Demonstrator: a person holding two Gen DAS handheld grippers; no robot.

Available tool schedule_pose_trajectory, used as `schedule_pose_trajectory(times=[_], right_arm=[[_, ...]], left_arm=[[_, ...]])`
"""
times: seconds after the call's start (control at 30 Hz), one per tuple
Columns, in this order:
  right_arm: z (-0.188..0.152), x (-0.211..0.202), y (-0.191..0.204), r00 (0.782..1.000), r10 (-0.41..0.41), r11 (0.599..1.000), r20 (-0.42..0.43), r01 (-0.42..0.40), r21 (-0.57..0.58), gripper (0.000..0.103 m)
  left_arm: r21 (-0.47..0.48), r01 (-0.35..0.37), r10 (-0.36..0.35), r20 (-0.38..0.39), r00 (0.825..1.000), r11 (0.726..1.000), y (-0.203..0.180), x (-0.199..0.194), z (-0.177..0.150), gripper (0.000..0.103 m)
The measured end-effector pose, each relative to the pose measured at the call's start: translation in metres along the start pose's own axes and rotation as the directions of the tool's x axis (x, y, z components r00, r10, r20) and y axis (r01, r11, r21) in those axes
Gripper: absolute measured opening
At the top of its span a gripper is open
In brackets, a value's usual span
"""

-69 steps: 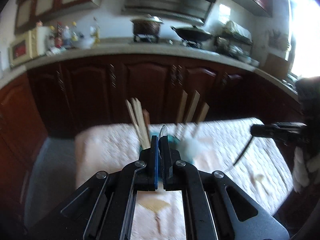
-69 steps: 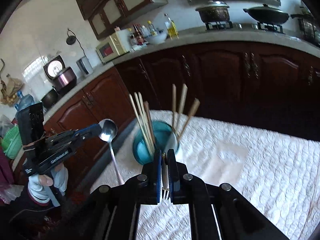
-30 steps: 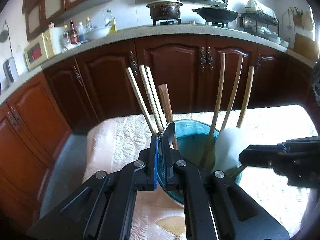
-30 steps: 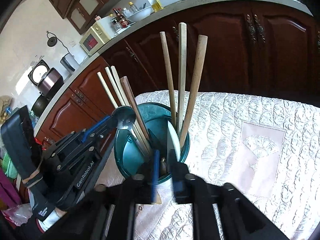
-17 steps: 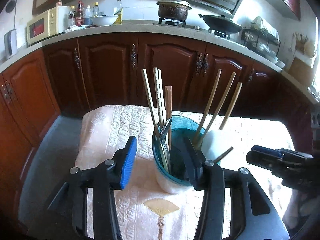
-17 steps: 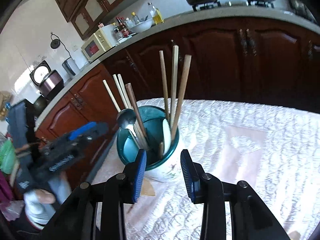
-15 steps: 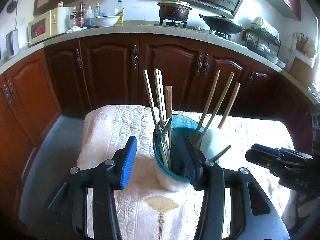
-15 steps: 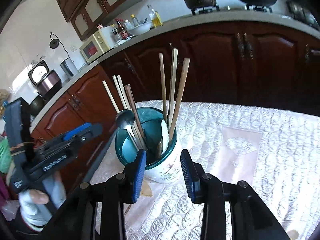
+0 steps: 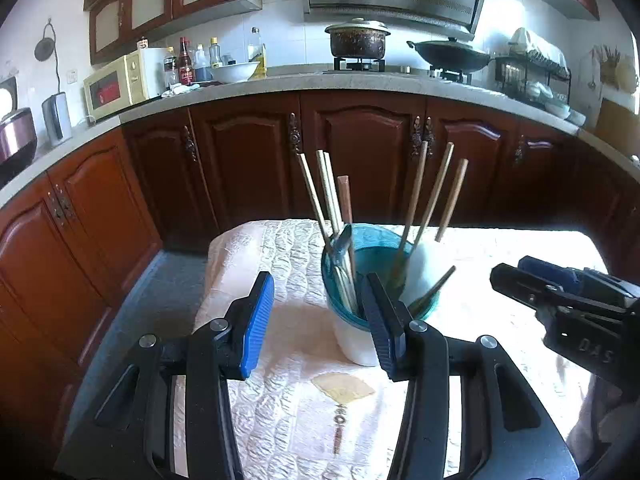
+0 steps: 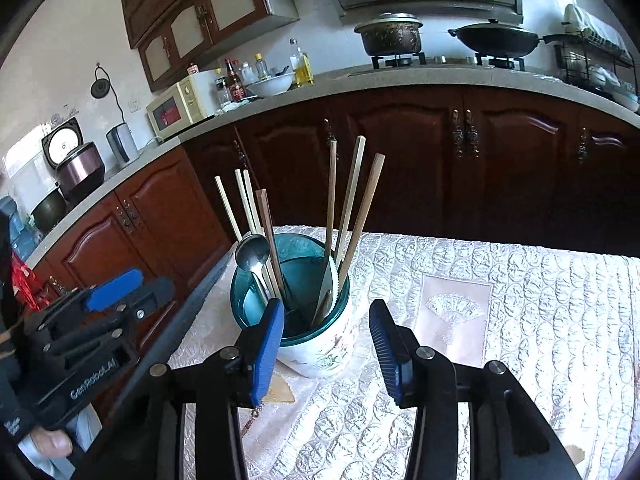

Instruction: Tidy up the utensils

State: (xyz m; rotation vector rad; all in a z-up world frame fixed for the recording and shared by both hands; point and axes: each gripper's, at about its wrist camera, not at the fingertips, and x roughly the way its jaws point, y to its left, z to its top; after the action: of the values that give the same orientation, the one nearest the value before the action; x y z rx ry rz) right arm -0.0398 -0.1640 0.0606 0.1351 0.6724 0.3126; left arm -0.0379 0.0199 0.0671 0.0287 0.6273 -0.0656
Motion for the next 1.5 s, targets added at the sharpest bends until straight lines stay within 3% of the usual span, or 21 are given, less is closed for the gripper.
schedule_pose_trajectory(times=[0.4,1.5], right_arm=[[0.003,-0.019,0.008,0.999,-0.020,1.000,0.032,0.020,-0.004,0.045],[0.011,-0.022,0.009,0.998,-0.053,0.998,0.044,0.054,-0.016,0.050]], left_arm=[[-0.020,-0.009,0.010,0.034,0.999,1.000,0.000,-0.015,0.001,0.045],[-0.030,-0.043,0.045,0.078,0.996,0.999,-0.003,-0.029,0.002,0.045]])
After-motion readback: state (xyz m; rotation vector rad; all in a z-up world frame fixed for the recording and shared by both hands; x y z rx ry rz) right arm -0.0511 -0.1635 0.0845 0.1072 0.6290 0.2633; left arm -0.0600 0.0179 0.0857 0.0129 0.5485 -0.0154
